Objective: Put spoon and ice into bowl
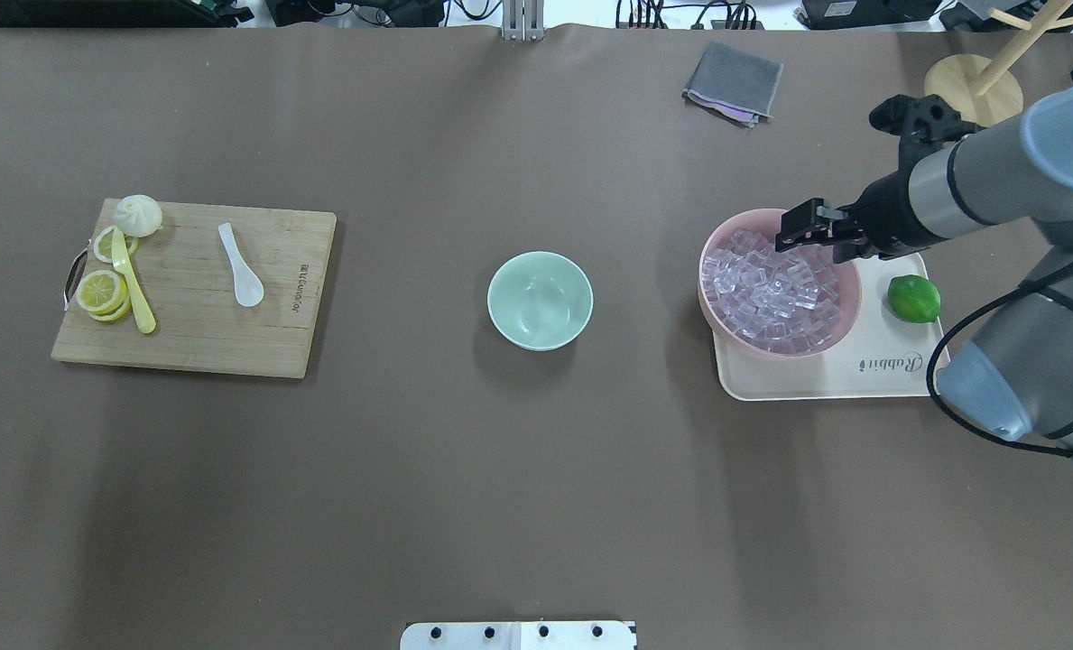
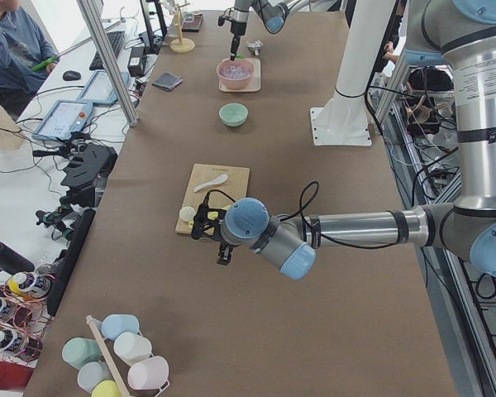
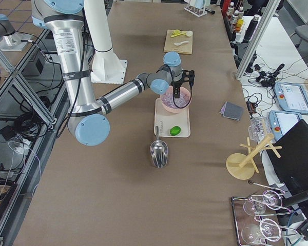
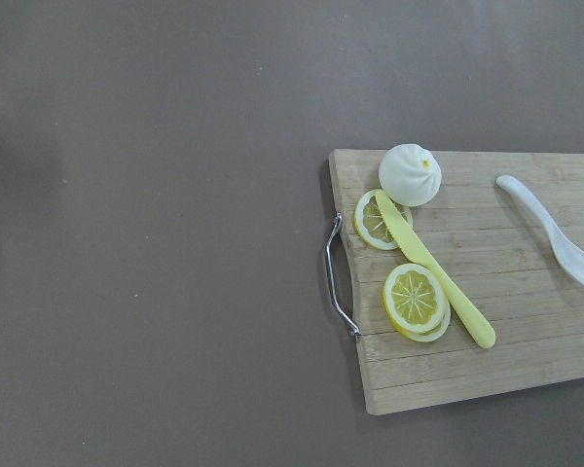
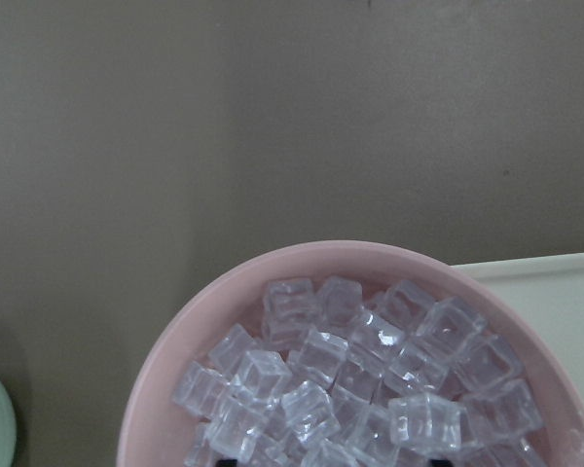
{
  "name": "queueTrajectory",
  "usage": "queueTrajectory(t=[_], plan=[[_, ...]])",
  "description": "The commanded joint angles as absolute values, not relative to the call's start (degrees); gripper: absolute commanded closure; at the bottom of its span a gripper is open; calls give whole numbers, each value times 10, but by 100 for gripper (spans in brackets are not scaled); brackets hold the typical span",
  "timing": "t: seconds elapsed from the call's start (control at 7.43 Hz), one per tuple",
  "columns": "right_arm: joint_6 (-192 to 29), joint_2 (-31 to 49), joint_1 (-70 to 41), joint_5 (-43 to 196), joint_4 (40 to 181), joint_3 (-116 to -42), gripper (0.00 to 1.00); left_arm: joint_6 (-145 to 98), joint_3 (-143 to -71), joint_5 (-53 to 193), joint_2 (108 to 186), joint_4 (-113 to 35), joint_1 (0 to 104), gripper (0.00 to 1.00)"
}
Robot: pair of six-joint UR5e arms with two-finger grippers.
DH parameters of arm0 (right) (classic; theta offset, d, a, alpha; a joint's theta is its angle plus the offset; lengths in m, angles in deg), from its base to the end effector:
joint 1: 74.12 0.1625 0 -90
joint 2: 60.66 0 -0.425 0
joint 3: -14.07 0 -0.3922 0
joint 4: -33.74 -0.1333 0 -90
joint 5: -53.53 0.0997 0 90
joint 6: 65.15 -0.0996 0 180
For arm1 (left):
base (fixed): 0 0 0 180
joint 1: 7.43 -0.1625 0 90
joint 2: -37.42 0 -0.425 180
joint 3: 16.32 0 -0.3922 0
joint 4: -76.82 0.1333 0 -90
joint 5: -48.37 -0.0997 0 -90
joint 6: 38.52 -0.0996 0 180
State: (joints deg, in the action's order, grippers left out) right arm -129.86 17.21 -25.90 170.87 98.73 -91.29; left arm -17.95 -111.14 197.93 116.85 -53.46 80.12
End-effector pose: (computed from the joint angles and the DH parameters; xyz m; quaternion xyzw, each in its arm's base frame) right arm -0.3132 -0.4820 0.3717 0.0873 -0.4712 0.0708 0.8749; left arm -0.0293 -0.4246 0.6046 0.1578 0.5162 0.0151 0.8417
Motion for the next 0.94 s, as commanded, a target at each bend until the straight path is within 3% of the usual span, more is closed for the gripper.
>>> queueTrajectory(t=[0.0,0.81], plan=[[-1235,167,-285,1678,1024,-899,38,-179,-1109,1979,1173,-533,801,2],[-1134,141,-280,1669,1089,-878,39,-180,-1101,1980,1173,-536,801,2]])
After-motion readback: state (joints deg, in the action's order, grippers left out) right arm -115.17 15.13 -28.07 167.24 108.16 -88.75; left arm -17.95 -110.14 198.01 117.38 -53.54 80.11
